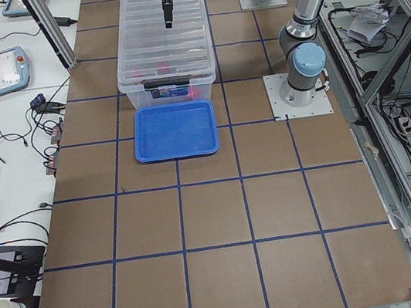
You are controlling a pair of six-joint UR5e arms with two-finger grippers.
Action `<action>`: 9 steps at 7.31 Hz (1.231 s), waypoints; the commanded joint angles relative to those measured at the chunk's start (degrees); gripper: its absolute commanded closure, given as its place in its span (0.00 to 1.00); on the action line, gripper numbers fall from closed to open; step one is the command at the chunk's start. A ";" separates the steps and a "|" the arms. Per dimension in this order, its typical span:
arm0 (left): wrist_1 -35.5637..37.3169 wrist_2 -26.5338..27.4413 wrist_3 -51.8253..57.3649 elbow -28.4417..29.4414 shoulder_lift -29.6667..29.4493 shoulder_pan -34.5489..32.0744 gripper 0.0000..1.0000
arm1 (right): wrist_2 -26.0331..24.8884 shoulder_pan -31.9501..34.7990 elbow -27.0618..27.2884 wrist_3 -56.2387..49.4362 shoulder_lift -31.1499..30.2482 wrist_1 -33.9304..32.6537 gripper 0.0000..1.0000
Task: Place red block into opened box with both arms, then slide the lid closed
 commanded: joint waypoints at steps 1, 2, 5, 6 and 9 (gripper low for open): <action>0.09 0.00 0.00 -0.17 0.05 0.06 0.00 | -0.70 -0.19 -3.52 0.43 -1.70 5.18 0.00; 0.09 0.08 0.00 -0.34 0.05 -0.03 0.00 | -0.53 -0.19 -5.62 0.51 -4.48 9.75 0.00; 0.09 0.09 0.00 -0.17 -0.12 -0.12 0.00 | 2.55 3.05 -7.32 6.28 -11.16 19.81 0.00; 0.09 0.09 0.00 -0.17 -0.21 -0.12 0.00 | 2.55 5.41 -6.01 9.45 -12.93 21.47 0.00; 0.09 0.09 0.00 0.10 -0.21 -0.12 0.00 | 3.43 7.72 -2.84 10.62 -19.43 22.89 0.00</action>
